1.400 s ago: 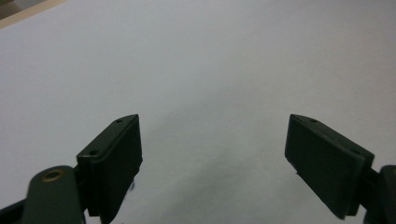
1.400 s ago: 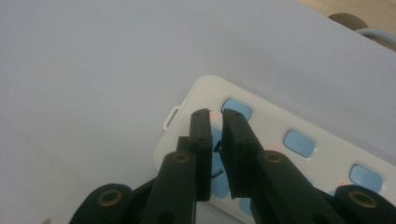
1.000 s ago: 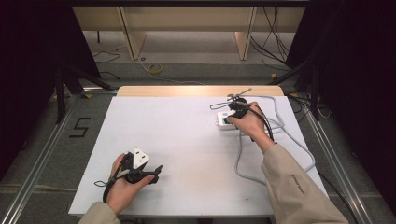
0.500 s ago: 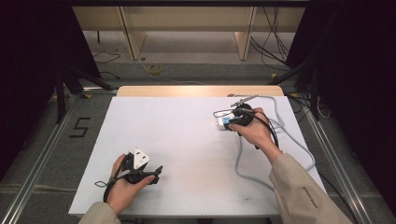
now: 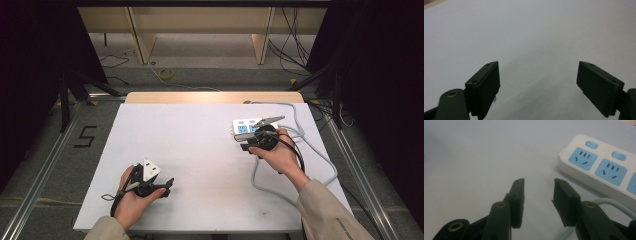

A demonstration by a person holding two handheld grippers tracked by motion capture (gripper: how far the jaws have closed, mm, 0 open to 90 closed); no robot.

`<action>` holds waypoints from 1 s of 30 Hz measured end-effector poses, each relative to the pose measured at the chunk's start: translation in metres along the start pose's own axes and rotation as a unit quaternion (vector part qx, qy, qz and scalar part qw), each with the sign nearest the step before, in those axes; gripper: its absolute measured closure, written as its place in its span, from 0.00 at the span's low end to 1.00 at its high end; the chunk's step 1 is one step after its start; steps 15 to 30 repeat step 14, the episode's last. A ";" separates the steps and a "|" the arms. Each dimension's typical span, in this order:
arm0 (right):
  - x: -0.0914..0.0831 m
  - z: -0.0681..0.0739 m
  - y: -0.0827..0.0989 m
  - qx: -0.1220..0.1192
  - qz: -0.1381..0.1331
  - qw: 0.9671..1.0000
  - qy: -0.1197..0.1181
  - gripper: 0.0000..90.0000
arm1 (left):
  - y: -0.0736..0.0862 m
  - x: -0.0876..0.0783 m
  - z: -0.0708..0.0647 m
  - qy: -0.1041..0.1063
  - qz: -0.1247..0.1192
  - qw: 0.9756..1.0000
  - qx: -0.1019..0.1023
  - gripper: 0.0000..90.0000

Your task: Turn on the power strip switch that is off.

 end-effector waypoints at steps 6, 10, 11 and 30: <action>-0.007 0.012 0.021 -0.005 -0.020 1.000 -0.016 0.66 | 0.001 0.001 0.001 -0.001 0.002 1.000 -0.001 0.21; -0.009 0.018 0.036 -0.010 -0.032 0.999 -0.023 0.65 | 0.001 0.002 0.001 -0.002 0.002 1.000 -0.003 0.21; -0.010 0.020 0.039 -0.011 -0.032 0.999 -0.024 0.64 | 0.001 0.002 0.002 -0.003 0.003 1.000 -0.003 0.21; -0.011 0.024 0.046 -0.011 -0.039 0.999 -0.028 0.61 | 0.002 0.003 0.004 -0.004 0.007 1.000 -0.004 0.21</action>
Point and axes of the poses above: each handheld gripper's, and its own axes: x roughly forward along the jaws, y roughly out of its underside, z roughly to its left, the point moved 4 cm from there along x, roughly forward along the jaws, and after that the axes turned 9 degrees about z, right-handed, at the moved point
